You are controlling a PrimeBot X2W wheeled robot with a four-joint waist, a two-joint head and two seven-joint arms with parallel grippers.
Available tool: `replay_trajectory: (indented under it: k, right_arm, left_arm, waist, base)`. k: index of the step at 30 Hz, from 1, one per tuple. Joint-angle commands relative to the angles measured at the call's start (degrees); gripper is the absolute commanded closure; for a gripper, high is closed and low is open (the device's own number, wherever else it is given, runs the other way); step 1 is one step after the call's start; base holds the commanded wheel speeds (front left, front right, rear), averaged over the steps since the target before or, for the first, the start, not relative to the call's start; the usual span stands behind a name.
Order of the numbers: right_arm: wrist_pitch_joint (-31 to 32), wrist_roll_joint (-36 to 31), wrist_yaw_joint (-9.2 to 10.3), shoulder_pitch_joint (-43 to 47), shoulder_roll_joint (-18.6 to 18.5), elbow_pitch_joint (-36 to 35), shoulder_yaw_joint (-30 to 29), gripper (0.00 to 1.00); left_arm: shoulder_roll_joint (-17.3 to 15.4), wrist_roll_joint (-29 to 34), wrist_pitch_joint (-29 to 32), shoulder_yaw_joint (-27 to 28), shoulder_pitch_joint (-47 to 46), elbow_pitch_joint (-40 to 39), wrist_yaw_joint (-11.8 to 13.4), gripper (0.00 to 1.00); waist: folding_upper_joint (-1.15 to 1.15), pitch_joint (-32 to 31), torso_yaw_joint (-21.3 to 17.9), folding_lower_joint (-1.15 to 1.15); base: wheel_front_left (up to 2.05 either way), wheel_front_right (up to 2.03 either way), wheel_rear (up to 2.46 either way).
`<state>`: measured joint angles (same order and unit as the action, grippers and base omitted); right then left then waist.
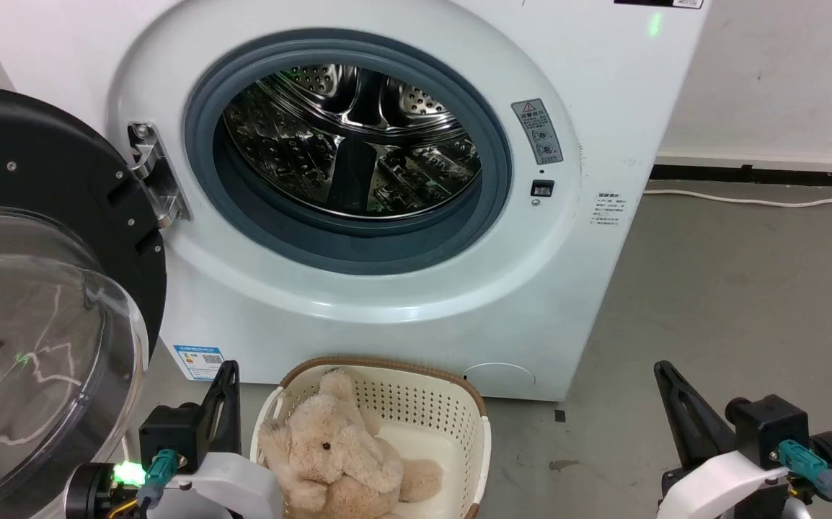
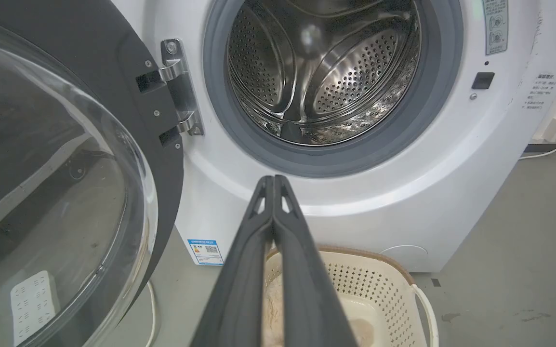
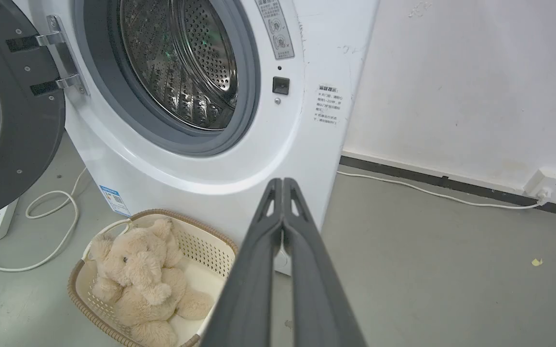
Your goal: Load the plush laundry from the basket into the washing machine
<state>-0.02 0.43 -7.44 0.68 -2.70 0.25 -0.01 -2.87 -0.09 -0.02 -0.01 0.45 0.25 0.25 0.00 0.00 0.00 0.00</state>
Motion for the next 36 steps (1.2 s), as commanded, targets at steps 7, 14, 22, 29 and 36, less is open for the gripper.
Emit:
replay_trajectory:
  k: [7,14,22,29,36]
  right_arm:
    - [0.02,-0.43,-0.05,-0.68,-0.18,-0.25,0.01,1.00]
    - [0.02,-0.43,-0.05,-0.68,-0.18,-0.25,0.01,1.00]
    - [0.02,-0.43,-0.05,-0.68,-0.18,-0.25,0.01,1.00]
    - [0.02,-0.43,-0.05,-0.68,-0.18,-0.25,0.01,1.00]
    - [0.00,0.03,0.00,0.01,0.01,0.01,0.02,0.00]
  left_arm:
    - [0.00,0.09,0.02,0.01,-0.45,-0.25,-0.25,1.00]
    - [0.00,0.09,0.02,0.01,-0.45,-0.25,-0.25,1.00]
    - [0.00,0.09,0.02,0.01,-0.45,-0.25,-0.25,1.00]
    - [0.00,0.09,0.02,0.01,-0.45,-0.25,-0.25,1.00]
    - [0.00,-0.01,0.00,-0.01,0.01,0.01,0.02,0.00]
  waist:
    - [0.00,0.00,0.00,0.00]
    - [0.00,0.00,0.00,0.00]
    - [0.00,0.00,0.00,0.00]
    - [0.00,0.00,0.00,0.00]
    - [0.00,0.00,0.00,0.00]
  base:
    - [0.00,0.00,0.00]
    - [0.00,0.00,0.00]
    - [0.00,0.00,0.00]
    - [0.00,0.00,0.00]
    - [0.00,0.00,0.00]
